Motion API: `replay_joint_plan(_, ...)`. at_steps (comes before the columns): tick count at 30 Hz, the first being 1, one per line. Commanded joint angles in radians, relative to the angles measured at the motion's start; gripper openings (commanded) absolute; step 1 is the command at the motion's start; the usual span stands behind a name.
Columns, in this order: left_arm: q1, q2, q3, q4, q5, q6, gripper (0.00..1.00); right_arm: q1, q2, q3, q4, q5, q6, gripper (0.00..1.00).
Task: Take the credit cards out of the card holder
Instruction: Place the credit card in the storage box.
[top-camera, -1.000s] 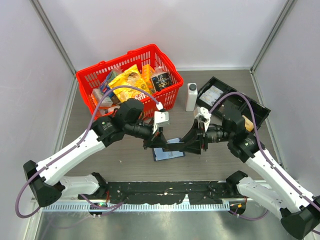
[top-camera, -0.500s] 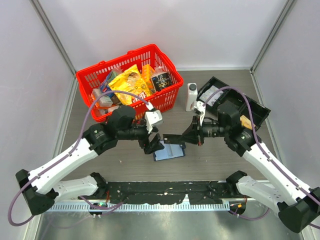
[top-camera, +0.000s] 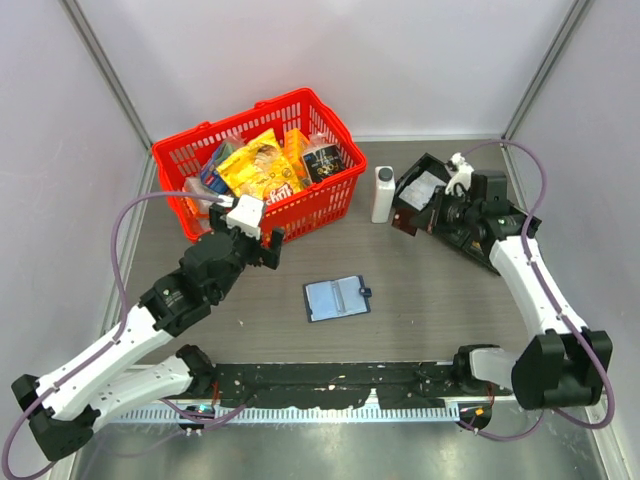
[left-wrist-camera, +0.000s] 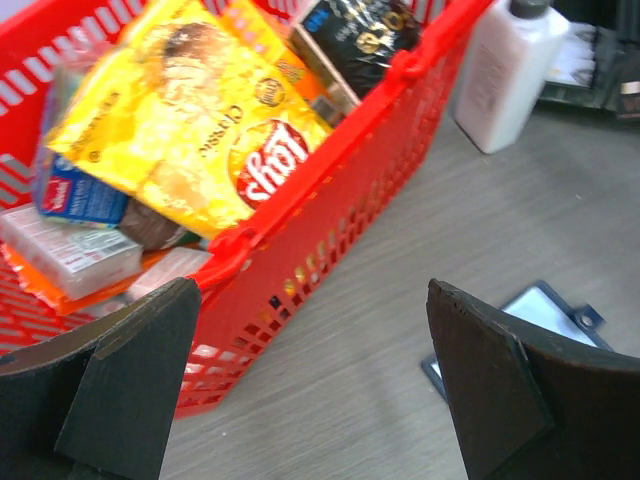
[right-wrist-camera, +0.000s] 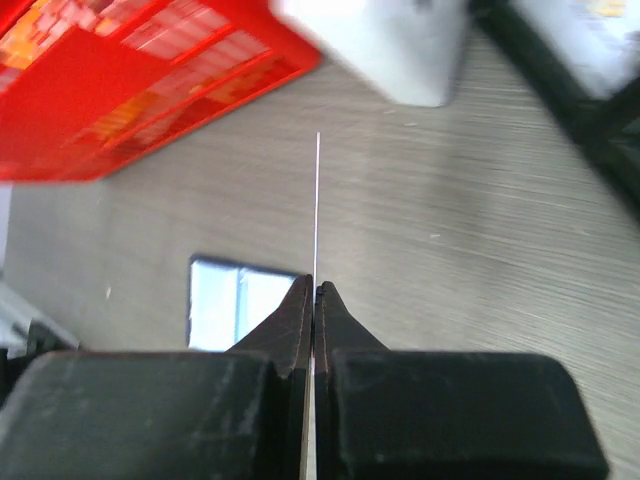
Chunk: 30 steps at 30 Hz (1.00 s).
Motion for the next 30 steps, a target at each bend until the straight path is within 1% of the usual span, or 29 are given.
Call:
replay_joint_plan(1,0.003,-0.037,-0.029,0.14,-0.183,0.017,1.0,-0.109,0.064,0.092,-0.039,0.198,0.089,0.01)
replay_joint_plan(4,0.002,-0.043,-0.046,0.163,-0.227,0.034,1.0,-0.186,0.111,0.118,-0.055,0.311,0.115,0.01)
replay_joint_plan(6,0.003,-0.045,-0.049,0.166,-0.246,0.034,1.0,-0.233,0.139,0.129,-0.052,0.354,0.132,0.01)
replay_joint_plan(10,0.003,-0.039,-0.048,0.172,-0.318,0.034,1.0,-0.293,0.24,0.177,-0.05,0.33,0.153,0.01)
replay_joint_plan(16,0.002,-0.047,-0.062,0.189,-0.318,0.071,1.0,-0.304,0.403,0.302,-0.085,0.243,0.098,0.01)
replay_joint_plan(21,0.003,-0.047,-0.066,0.196,-0.323,0.079,1.0,-0.305,0.518,0.361,-0.116,0.172,0.069,0.01)
replay_joint_plan(30,0.005,-0.037,-0.071,0.206,-0.307,0.089,1.0,-0.31,0.638,0.439,-0.196,0.117,0.011,0.01)
